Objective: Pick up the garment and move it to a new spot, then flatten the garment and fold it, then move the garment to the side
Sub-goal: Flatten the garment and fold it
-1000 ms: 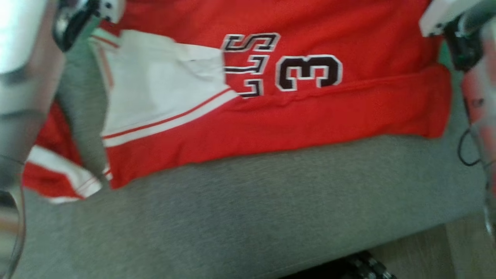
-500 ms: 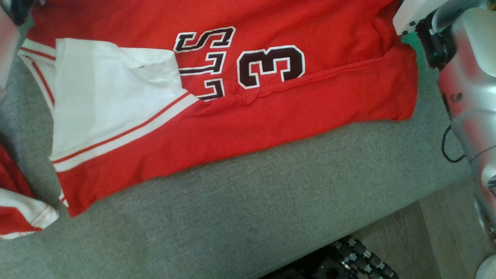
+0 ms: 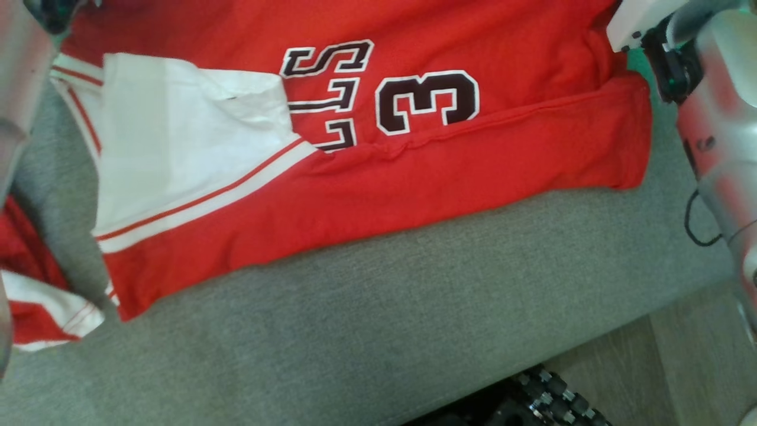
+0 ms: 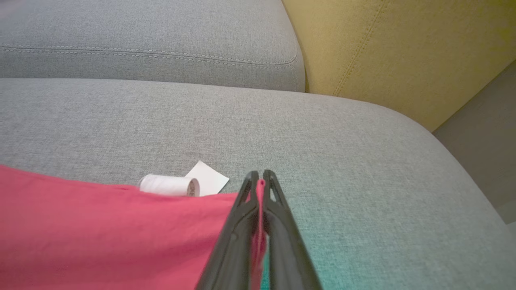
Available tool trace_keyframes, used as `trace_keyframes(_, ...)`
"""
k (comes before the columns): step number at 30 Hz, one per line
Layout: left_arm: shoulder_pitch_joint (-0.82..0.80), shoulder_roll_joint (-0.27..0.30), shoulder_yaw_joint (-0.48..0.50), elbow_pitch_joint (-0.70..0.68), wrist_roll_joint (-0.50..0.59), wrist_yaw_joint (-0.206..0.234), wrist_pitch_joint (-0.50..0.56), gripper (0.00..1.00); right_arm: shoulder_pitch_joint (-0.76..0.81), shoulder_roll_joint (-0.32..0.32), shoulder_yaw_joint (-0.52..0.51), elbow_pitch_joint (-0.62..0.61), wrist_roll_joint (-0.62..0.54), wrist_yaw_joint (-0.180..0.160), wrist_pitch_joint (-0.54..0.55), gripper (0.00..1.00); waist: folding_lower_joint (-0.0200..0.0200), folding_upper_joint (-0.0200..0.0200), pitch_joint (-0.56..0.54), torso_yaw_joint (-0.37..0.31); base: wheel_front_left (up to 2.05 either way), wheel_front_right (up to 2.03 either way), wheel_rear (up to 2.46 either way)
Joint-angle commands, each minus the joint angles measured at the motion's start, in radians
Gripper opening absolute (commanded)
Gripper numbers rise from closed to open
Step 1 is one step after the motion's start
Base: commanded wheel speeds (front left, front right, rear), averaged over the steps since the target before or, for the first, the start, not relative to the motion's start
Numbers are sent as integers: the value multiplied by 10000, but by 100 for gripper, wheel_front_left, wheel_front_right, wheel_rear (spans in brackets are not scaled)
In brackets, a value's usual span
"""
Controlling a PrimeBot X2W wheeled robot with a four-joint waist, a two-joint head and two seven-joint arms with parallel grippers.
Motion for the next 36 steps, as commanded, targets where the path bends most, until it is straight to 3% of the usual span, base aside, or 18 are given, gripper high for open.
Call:
trace_keyframes(1,-261,184,122,-362,-117,18,-296,0,-25,-209,132,-100,128,-9,-121,0,0,0,-177,180,0,0,0)
trace_keyframes(15,349,72,-460,-1666,-1183,18,-2491,0,439,-1083,750,189,717,-9,-66,0,0,0,-1447,1343,0,0,0)
trace_keyframes(27,1327,813,-1538,-3110,-1515,18,-3700,0,1458,-1970,962,113,1597,-9,28,0,0,0,-2756,2157,0,0,0)
trace_keyframes(36,2801,1799,-2663,-4584,-1802,18,-3510,0,2925,-2678,1801,-1073,2593,-9,879,0,0,0,-3752,2461,0,0,0)
